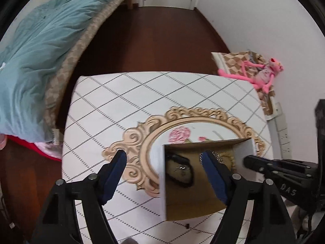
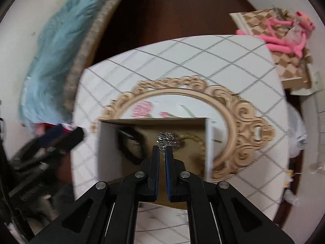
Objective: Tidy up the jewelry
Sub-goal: 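Lower both held chains into the box and open both grippers, then withdraw both grippers from the box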
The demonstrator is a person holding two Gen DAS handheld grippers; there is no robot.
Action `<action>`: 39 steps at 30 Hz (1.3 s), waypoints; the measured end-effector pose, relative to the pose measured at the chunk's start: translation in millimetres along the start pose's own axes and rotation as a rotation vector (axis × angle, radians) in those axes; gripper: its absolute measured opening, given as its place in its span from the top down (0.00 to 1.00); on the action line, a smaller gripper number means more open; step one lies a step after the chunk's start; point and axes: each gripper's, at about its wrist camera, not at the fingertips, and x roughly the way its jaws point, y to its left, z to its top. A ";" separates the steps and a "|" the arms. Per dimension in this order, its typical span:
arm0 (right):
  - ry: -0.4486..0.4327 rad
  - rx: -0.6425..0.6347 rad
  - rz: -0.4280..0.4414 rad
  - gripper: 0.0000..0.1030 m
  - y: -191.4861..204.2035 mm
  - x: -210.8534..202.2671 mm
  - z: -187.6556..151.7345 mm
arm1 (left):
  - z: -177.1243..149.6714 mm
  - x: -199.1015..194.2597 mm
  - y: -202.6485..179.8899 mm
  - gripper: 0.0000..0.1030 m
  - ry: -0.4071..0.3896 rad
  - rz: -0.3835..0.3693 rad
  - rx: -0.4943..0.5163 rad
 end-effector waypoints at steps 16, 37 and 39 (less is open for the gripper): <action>-0.076 -0.087 -0.294 0.07 -2.2 -9.1 -61.8 | -56.5 -9.3 3.0 0.00 -0.070 0.145 0.006; -0.242 -0.097 -0.295 0.06 21.6 -78.0 -109.9 | -95.1 -80.4 -10.5 0.00 -0.179 0.148 0.003; -0.267 -0.103 -0.296 0.06 25.7 -89.6 -116.3 | -100.3 -90.2 -9.2 0.00 -0.190 0.148 -0.005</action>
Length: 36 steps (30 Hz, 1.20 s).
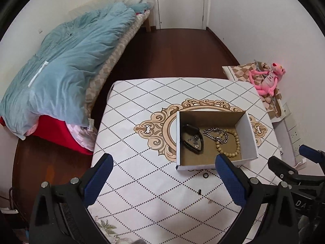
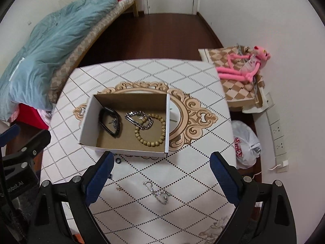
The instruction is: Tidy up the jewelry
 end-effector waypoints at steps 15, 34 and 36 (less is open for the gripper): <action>-0.089 0.040 0.037 0.06 -0.3 -58.3 -34.4 | -27.9 -49.5 12.7 0.00 -0.059 -0.003 -0.042; 0.072 0.133 0.009 0.54 -33.7 106.6 -126.1 | -117.6 66.6 2.7 0.00 0.160 0.064 -0.003; 0.051 0.116 0.006 0.59 -28.8 106.8 -127.0 | -121.0 71.4 3.3 0.00 0.170 0.063 -0.002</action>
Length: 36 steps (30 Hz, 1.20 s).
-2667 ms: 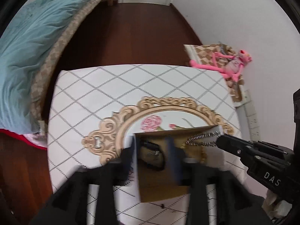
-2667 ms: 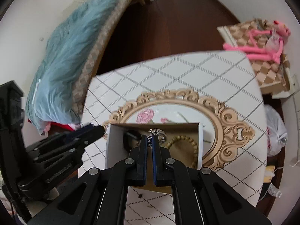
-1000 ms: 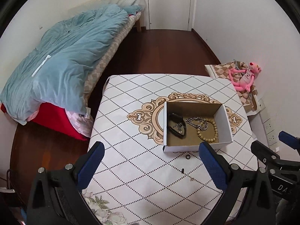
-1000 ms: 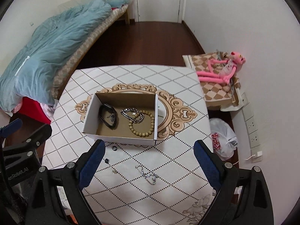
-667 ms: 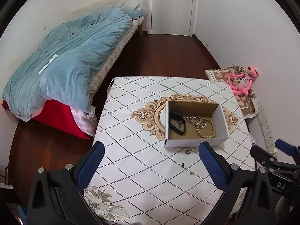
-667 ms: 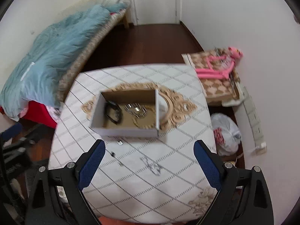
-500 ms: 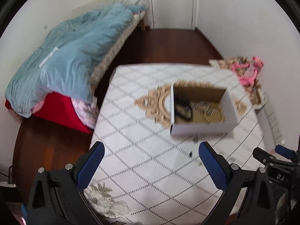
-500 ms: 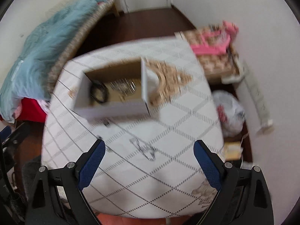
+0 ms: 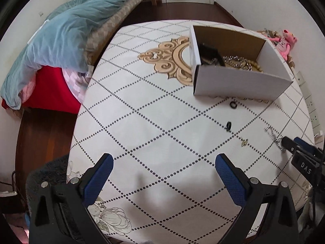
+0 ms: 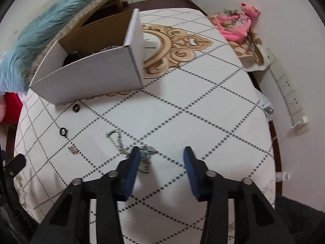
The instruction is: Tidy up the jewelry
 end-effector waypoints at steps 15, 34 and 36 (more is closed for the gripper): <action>-0.085 0.074 0.043 0.95 -27.9 -38.6 -8.8 | -2.1 5.5 -35.5 0.01 0.001 -0.115 0.016; -0.071 0.163 0.023 0.95 -60.1 -27.7 -11.9 | 1.7 29.1 -99.1 0.80 -0.027 -0.168 0.096; -0.068 0.162 0.024 0.95 -59.6 -26.8 -12.4 | 2.8 29.1 -99.5 0.84 -0.031 -0.178 0.096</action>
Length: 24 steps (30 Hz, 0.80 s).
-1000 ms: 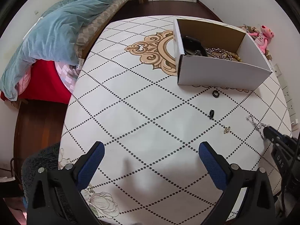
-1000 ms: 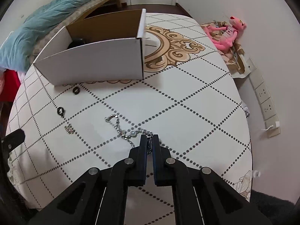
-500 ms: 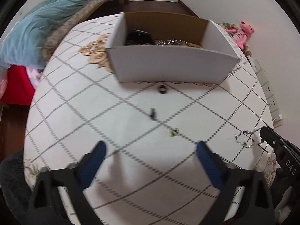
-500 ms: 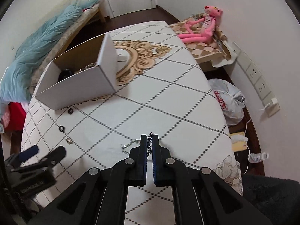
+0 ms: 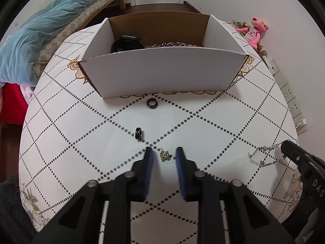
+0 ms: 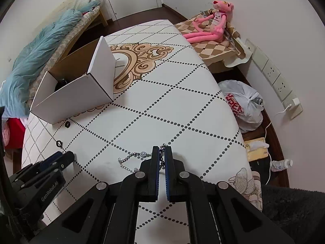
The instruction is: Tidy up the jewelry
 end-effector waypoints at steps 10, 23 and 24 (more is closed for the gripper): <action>-0.022 -0.008 0.048 0.95 8.5 -18.1 6.1 | -2.7 -11.2 2.8 0.94 -0.009 -0.078 -0.009; -0.109 -0.063 0.245 0.95 47.4 -95.0 64.1 | 50.6 -107.2 38.1 0.94 -0.136 -0.189 -0.001; -0.115 -0.071 0.260 0.95 51.6 -99.7 71.9 | 58.7 -111.1 38.6 0.94 -0.144 -0.191 0.004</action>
